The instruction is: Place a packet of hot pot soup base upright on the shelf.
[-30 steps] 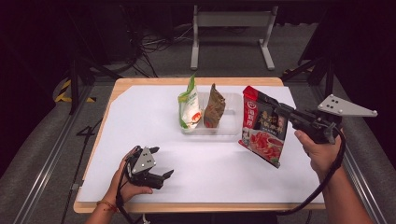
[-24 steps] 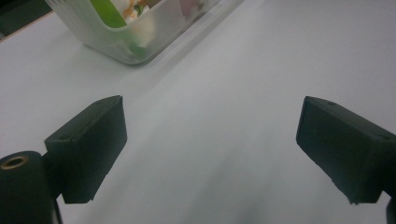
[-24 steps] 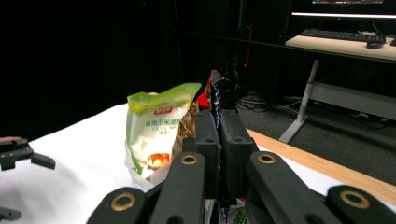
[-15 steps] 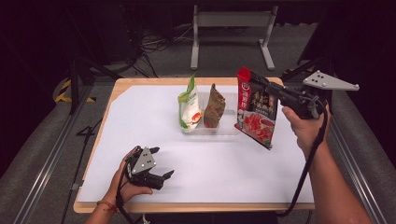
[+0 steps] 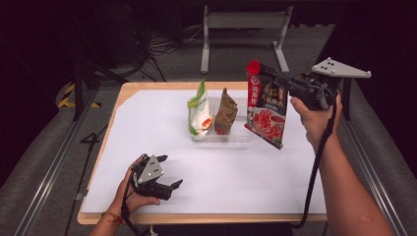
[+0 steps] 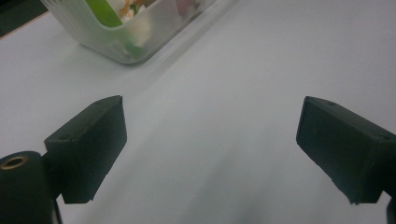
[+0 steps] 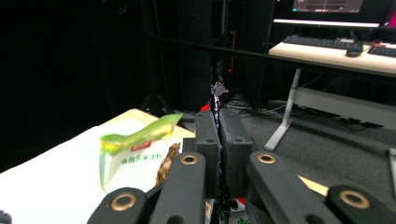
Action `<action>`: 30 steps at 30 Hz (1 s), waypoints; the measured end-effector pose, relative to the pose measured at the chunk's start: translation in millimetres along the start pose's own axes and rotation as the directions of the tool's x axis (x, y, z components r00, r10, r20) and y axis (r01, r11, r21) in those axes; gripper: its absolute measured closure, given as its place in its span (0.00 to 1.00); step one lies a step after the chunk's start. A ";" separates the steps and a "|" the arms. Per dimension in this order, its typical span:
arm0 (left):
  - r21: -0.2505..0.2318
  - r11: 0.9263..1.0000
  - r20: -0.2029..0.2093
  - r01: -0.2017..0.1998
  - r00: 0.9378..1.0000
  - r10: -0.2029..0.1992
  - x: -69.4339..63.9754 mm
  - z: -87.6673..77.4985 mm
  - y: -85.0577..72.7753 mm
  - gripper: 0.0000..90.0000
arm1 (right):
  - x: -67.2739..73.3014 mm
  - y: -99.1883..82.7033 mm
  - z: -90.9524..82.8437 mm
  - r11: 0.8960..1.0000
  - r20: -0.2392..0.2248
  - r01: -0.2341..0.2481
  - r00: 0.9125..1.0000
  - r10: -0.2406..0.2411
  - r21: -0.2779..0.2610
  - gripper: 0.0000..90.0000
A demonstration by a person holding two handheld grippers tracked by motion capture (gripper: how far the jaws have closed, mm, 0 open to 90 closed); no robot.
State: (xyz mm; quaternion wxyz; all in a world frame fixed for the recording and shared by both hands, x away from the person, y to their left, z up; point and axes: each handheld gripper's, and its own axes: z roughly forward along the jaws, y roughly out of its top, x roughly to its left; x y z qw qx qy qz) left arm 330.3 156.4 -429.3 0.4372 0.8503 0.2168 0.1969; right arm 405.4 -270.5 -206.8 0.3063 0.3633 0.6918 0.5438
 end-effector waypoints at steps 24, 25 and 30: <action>-0.015 1.000 0.021 0.002 1.000 -0.002 3.0 0.9 -1.3 0.10 | -3.2 -2.4 97.8 0.996 0.091 -0.025 0.996 0.017 0.083 0.98; -0.015 1.000 0.021 0.002 1.000 -0.002 3.0 0.9 -1.3 0.10 | -3.2 -2.4 97.8 0.996 0.091 -0.025 0.996 0.017 0.083 0.98; -0.018 1.000 0.026 -0.005 1.000 0.005 2.7 0.7 -0.3 0.10 | -7.1 -10.2 112.9 0.995 0.088 -0.070 0.994 0.063 0.076 0.98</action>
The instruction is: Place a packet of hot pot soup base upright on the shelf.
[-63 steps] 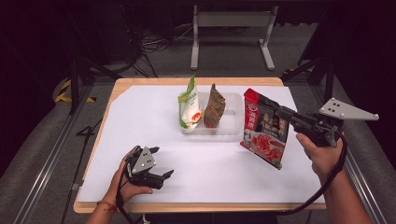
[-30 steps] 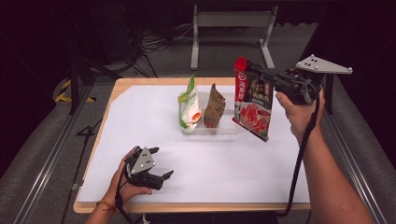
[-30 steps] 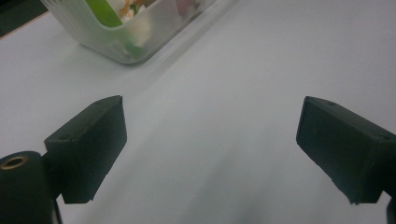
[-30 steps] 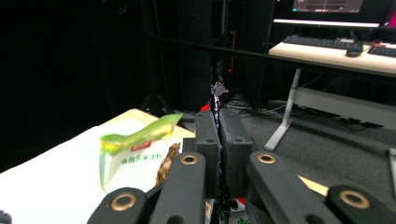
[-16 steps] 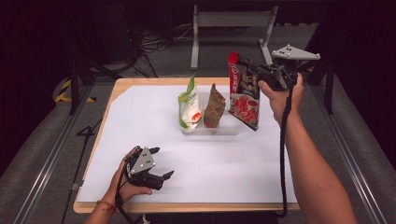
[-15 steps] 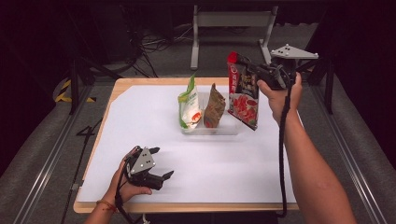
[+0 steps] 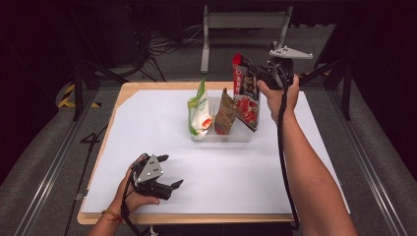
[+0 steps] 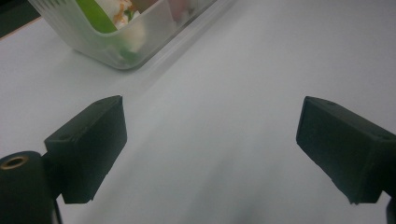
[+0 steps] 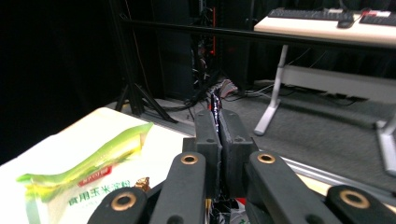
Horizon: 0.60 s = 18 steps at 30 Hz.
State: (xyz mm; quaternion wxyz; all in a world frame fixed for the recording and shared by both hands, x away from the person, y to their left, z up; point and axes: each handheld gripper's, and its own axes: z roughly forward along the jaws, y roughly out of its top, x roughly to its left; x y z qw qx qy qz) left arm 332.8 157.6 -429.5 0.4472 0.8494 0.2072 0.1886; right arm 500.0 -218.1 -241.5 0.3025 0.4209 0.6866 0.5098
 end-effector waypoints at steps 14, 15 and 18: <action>-0.001 1.000 -0.002 0.006 1.000 -0.006 1.6 -1.6 -1.7 0.10 | 9.4 -21.0 11.9 0.997 -0.058 0.038 0.997 -0.041 -0.064 0.97; 0.002 1.000 -0.002 -0.001 1.000 0.001 1.4 -1.1 -1.5 0.10 | 8.4 -27.6 12.0 0.996 -0.072 0.034 0.997 -0.040 -0.077 0.97; 0.002 1.000 0.001 0.002 1.000 -0.002 0.9 -0.9 -1.4 0.10 | 5.0 -33.5 10.5 0.996 -0.088 0.016 0.996 -0.023 -0.087 0.97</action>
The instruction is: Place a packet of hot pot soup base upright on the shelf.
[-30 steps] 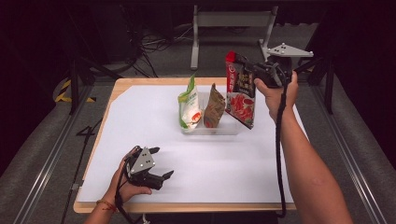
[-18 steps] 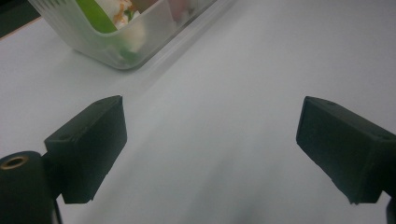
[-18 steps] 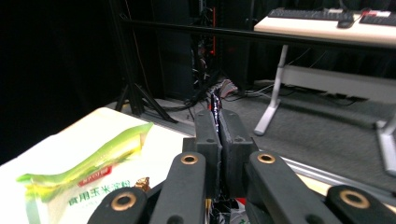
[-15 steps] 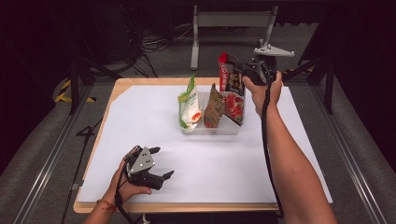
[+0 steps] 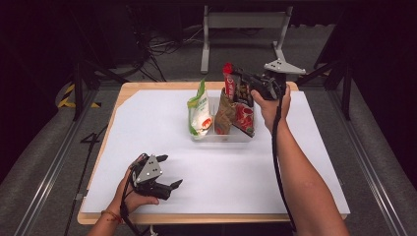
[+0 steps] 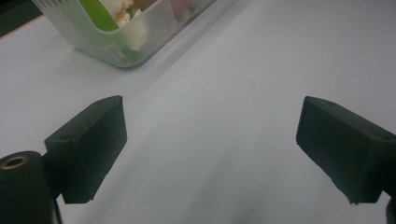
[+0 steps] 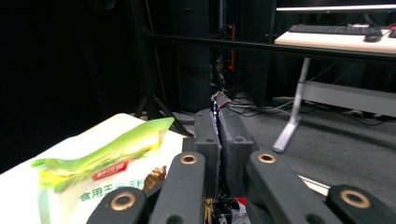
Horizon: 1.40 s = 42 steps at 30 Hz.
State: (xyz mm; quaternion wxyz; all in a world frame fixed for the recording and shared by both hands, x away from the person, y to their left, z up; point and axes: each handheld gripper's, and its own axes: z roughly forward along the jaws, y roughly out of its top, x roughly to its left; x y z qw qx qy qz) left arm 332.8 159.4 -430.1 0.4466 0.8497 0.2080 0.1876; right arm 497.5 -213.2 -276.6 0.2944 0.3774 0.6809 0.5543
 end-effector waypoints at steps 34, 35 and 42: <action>0.021 1.000 -0.005 -0.003 1.000 0.003 -0.2 2.9 -1.4 0.10 | -15.7 -29.4 -30.0 0.996 -0.026 0.094 0.995 -0.094 0.001 0.76; 0.022 1.000 -0.006 -0.003 1.000 0.004 -0.5 3.1 -1.4 0.10 | -15.7 -29.4 -30.0 0.996 -0.026 0.094 0.995 -0.094 0.001 0.76; 0.024 1.000 -0.005 -0.008 1.000 0.008 -1.2 3.2 -0.7 0.10 | -12.8 -30.5 -40.5 0.990 -0.021 0.136 0.991 -0.135 0.028 0.82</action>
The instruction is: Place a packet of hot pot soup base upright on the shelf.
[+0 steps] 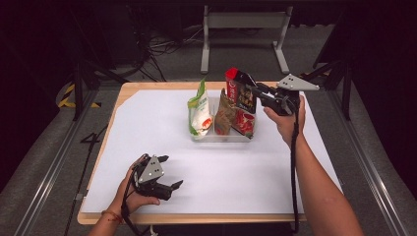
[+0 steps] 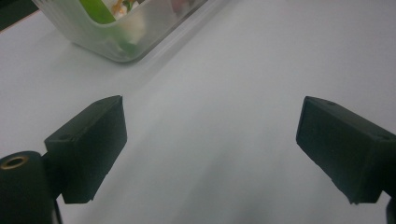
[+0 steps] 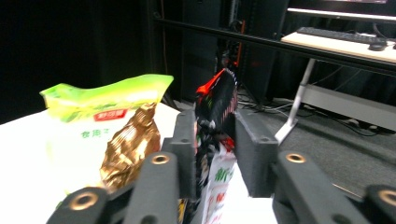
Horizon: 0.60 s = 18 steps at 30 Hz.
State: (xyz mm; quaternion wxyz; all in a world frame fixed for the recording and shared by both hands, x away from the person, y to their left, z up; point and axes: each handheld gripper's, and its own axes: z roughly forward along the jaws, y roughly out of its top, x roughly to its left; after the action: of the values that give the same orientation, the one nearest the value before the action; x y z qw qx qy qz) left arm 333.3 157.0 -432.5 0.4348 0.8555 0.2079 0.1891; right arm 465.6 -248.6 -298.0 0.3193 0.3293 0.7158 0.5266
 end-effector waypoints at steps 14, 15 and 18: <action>0.014 1.000 0.002 -0.001 1.000 0.000 -1.1 2.6 0.0 0.10 | 11.5 -36.3 -27.7 0.991 -0.027 0.060 0.998 -0.057 0.122 1.00; 0.013 1.000 0.001 0.000 1.000 0.000 -1.2 2.7 0.1 0.10 | 13.3 -40.6 -28.0 0.988 -0.028 0.067 0.998 -0.064 0.136 1.00; 0.013 1.000 0.002 0.000 1.000 0.000 -1.9 2.7 0.7 0.10 | 19.3 -51.9 -28.0 0.980 -0.033 0.086 0.996 -0.082 0.178 1.00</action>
State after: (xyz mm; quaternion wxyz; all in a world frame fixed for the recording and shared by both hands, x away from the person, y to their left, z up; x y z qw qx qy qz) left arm 333.2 153.9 -433.7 0.4293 0.8586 0.2087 0.1868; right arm 424.8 -260.0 -343.4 0.3011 0.3193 0.7775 0.4505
